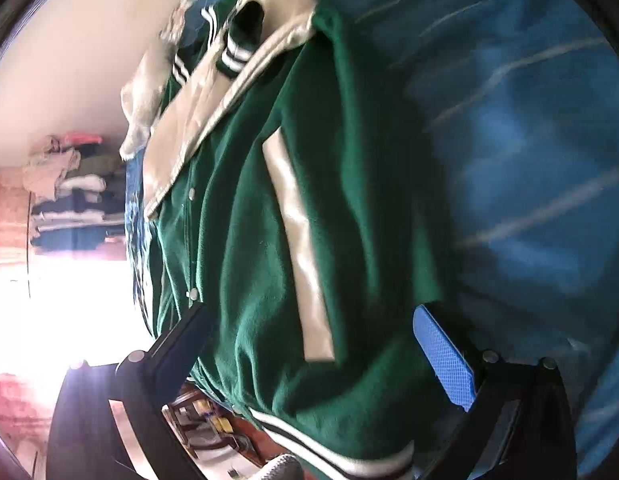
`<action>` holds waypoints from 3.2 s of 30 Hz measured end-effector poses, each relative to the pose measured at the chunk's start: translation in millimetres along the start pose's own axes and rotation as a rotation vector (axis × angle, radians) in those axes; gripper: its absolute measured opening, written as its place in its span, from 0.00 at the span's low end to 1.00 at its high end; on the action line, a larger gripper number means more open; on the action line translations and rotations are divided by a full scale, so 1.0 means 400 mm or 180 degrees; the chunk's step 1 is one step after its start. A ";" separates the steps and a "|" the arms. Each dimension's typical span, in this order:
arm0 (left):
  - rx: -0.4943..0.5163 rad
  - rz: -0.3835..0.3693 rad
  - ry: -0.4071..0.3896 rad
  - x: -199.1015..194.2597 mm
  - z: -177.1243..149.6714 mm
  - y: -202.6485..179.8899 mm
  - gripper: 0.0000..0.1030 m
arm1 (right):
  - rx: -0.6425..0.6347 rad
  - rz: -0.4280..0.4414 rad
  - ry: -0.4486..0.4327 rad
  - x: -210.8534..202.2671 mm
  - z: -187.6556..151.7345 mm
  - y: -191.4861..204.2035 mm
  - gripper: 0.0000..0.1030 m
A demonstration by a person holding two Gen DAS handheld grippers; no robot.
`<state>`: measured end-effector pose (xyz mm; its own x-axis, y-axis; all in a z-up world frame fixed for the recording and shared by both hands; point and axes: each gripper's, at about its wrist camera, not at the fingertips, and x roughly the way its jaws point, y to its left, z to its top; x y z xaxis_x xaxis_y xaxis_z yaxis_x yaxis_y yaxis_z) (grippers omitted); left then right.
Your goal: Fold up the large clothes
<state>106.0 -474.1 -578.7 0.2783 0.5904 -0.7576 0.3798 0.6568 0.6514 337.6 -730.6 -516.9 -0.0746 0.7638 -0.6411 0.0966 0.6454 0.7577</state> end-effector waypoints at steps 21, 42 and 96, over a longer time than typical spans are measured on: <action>-0.0652 0.0264 0.0797 0.100 0.014 -0.011 1.00 | 0.0032 0.0039 0.0245 0.070 0.086 -0.014 0.72; -0.1512 -0.0505 0.0316 0.103 -0.033 0.352 0.11 | 0.0230 0.0293 0.0027 0.275 0.196 0.178 0.19; -0.4456 -0.2755 0.1567 0.941 -0.733 1.014 0.24 | 0.0168 -0.1067 -0.0351 0.576 0.219 0.686 0.74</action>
<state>106.1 152.0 -587.5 0.0454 -0.2281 -0.9726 -0.8129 0.5575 -0.1687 434.0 -377.9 -467.2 -0.0035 0.5026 -0.8645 0.1363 0.8567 0.4975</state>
